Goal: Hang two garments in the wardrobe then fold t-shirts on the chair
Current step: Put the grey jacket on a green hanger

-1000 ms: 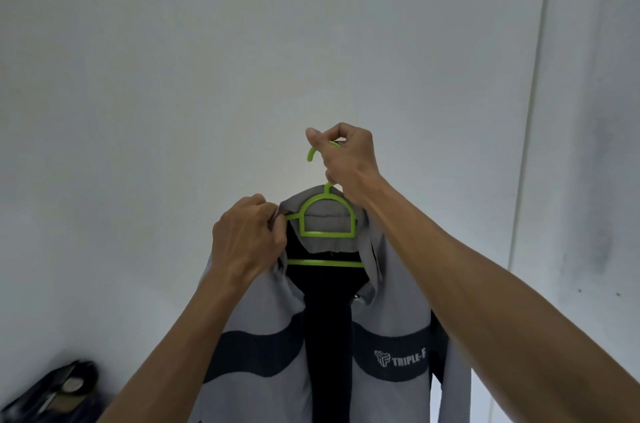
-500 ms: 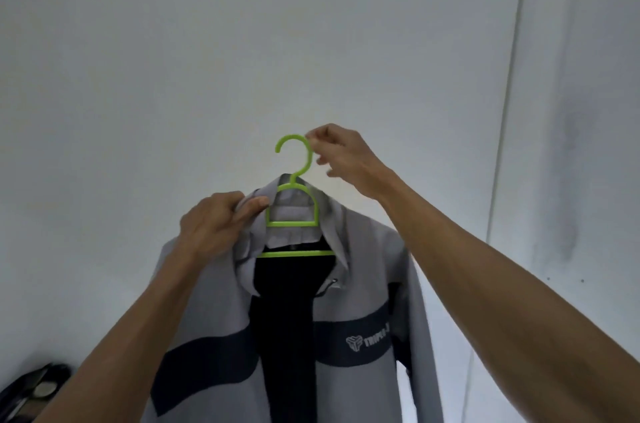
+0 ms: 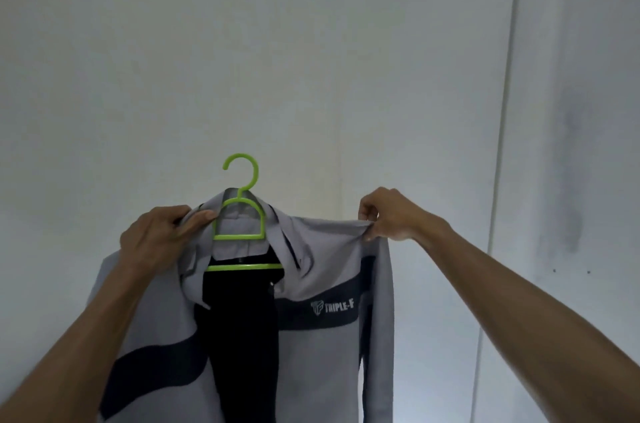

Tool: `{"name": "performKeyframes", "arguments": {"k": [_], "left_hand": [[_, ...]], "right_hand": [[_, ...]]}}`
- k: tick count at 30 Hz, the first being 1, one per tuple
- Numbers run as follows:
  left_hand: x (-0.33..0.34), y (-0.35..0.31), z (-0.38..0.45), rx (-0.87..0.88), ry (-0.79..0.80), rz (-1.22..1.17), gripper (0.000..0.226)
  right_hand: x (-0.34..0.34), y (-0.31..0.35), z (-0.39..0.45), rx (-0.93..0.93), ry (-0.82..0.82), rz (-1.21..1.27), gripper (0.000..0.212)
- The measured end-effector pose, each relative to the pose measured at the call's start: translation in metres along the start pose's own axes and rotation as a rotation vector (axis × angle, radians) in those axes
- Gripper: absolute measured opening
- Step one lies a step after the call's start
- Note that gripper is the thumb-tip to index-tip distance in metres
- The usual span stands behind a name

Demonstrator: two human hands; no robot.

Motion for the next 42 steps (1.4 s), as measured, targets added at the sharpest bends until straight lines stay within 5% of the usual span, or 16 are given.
{"name": "performKeyframes", "arguments": {"k": [3,7,12,18,26,29,34,42], "left_hand": [[0.001,0.006,-0.009,0.007,-0.027,-0.030,0.075],[-0.005,0.000,-0.009,0.007,-0.061,-0.144,0.074],[-0.007,-0.019,-0.008,0.040,-0.060,-0.153,0.070],[-0.006,-0.017,-0.006,0.006,-0.066,-0.212,0.074],[-0.003,-0.032,0.000,-0.007,-0.011,-0.256,0.073],[-0.002,-0.022,0.005,-0.006,0.120,-0.422,0.073],[-0.001,0.020,-0.013,-0.007,0.226,-0.285,0.057],[0.016,0.015,-0.033,-0.154,0.113,-0.378,0.054]], "right_hand": [[-0.024,0.017,-0.002,-0.003,0.049,0.122,0.032],[-0.039,0.032,-0.009,0.127,0.445,-0.036,0.047],[-0.018,0.054,0.003,-0.076,0.135,0.047,0.055],[0.029,0.043,0.006,-0.177,0.035,0.069,0.011],[0.028,0.065,0.010,-0.336,-0.074,0.171,0.044],[0.025,0.057,0.011,-0.345,-0.180,0.271,0.044],[0.014,0.028,0.014,-0.301,-0.289,0.277,0.040],[-0.002,0.003,0.012,-0.236,-0.328,0.289,0.043]]}}
Point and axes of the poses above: each hand's wrist, its own z-axis towards the middle knuckle, its own x-axis out of the palm, y = z × x, the point moved 2 cm from there along z, towards the middle knuckle, and after that the axes turned 3 degrees about -y, right-handed, at the moved point
